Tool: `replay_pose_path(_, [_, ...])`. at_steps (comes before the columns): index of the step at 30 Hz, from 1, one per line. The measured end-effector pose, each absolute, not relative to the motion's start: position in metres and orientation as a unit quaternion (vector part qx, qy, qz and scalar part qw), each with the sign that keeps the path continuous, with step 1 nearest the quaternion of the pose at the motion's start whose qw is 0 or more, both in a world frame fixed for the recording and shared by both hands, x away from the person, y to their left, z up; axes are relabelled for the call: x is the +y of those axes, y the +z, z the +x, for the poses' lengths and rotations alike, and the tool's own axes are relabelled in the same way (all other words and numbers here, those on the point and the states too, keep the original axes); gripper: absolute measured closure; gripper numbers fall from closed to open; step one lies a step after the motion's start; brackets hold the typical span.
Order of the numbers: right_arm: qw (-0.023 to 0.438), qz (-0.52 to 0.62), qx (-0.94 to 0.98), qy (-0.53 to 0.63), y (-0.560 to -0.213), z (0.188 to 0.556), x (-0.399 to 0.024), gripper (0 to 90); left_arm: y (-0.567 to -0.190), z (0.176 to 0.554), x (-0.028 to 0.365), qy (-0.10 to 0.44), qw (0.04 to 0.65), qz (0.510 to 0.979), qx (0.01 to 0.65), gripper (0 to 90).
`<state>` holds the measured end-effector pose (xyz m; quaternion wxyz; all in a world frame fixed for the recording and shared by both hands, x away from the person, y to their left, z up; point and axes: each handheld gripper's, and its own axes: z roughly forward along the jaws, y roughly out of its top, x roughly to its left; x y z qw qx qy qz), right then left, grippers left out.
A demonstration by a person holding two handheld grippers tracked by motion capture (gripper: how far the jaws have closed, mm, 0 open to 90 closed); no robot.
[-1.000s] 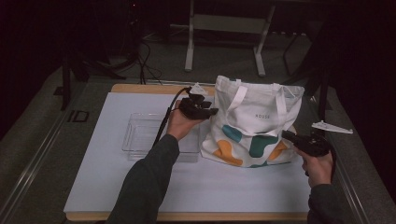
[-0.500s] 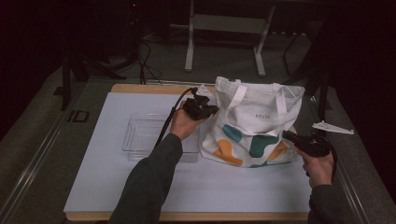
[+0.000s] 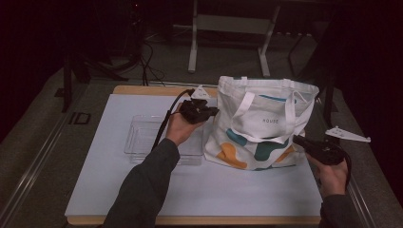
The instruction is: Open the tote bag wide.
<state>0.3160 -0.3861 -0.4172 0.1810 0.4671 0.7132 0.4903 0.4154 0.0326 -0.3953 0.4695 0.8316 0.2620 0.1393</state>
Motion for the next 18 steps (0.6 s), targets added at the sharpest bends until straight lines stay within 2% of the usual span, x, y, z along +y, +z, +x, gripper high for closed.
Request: replay_pose_path(18, [0.205, 0.447, 0.715, 0.497, -0.414, 0.280, -0.387, 89.3, -0.388, 0.387, 0.042, 0.141, 0.482, 0.831, 0.237, 89.0])
